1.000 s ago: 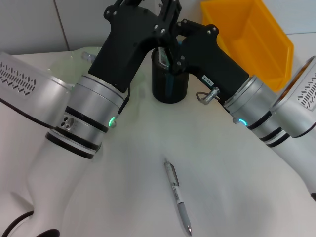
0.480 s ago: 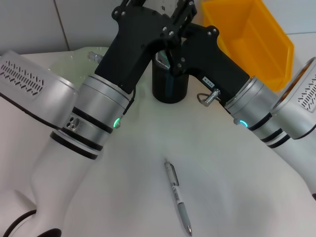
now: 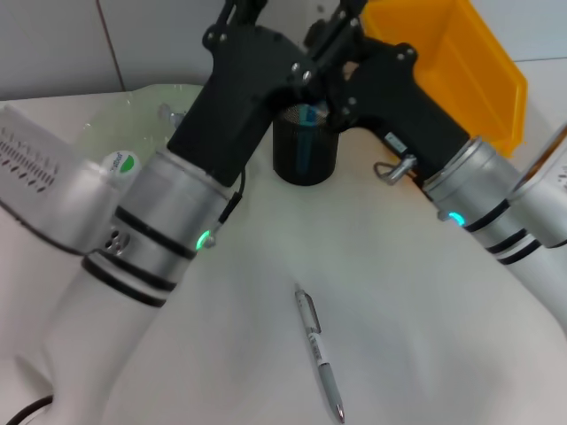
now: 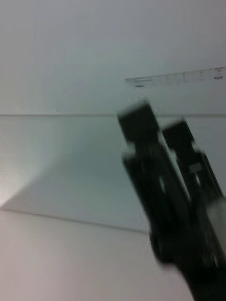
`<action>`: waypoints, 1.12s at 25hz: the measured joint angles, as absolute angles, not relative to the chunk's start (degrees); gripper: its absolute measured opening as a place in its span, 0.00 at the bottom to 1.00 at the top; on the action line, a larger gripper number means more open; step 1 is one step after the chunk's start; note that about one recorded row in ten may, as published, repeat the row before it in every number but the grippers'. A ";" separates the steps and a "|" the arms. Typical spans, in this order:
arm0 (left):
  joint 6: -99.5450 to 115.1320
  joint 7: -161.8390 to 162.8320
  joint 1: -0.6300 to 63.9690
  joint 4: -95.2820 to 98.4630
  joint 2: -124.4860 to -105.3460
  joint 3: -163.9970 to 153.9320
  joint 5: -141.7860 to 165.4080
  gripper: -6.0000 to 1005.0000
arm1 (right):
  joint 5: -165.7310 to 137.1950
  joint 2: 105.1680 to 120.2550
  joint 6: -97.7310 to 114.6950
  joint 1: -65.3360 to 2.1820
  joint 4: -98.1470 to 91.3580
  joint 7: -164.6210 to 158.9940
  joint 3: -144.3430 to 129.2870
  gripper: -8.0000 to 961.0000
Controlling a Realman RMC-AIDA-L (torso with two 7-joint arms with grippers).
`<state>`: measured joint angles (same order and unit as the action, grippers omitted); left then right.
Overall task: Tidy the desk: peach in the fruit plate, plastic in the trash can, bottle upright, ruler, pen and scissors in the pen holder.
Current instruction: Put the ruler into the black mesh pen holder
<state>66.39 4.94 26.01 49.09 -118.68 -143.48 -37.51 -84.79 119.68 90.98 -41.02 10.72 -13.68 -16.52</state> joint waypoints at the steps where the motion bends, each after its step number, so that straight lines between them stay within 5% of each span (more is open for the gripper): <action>1: 66.43 6.62 25.47 49.20 -118.58 -142.90 -35.83 0.80 | -84.79 119.68 90.98 -41.02 10.72 -13.67 -16.52 0.02; 8: 67.56 25.14 18.78 49.35 -117.69 -132.71 -13.09 0.81 | -84.67 119.49 90.30 -40.13 3.08 -22.91 -15.89 0.01; 19: 69.63 62.12 10.58 56.41 -112.33 -110.29 34.16 0.81 | -85.17 119.27 83.08 -41.66 -8.62 -41.01 -21.56 0.01; 26: 72.70 70.06 10.96 56.44 -112.35 -104.23 46.69 0.80 | -85.07 119.36 78.13 -43.57 -8.61 -41.58 -24.19 0.02; 28: 76.91 79.39 11.98 56.14 -115.15 -93.89 66.24 0.80 | -85.00 119.52 76.23 -44.26 -8.40 -41.35 -24.51 0.02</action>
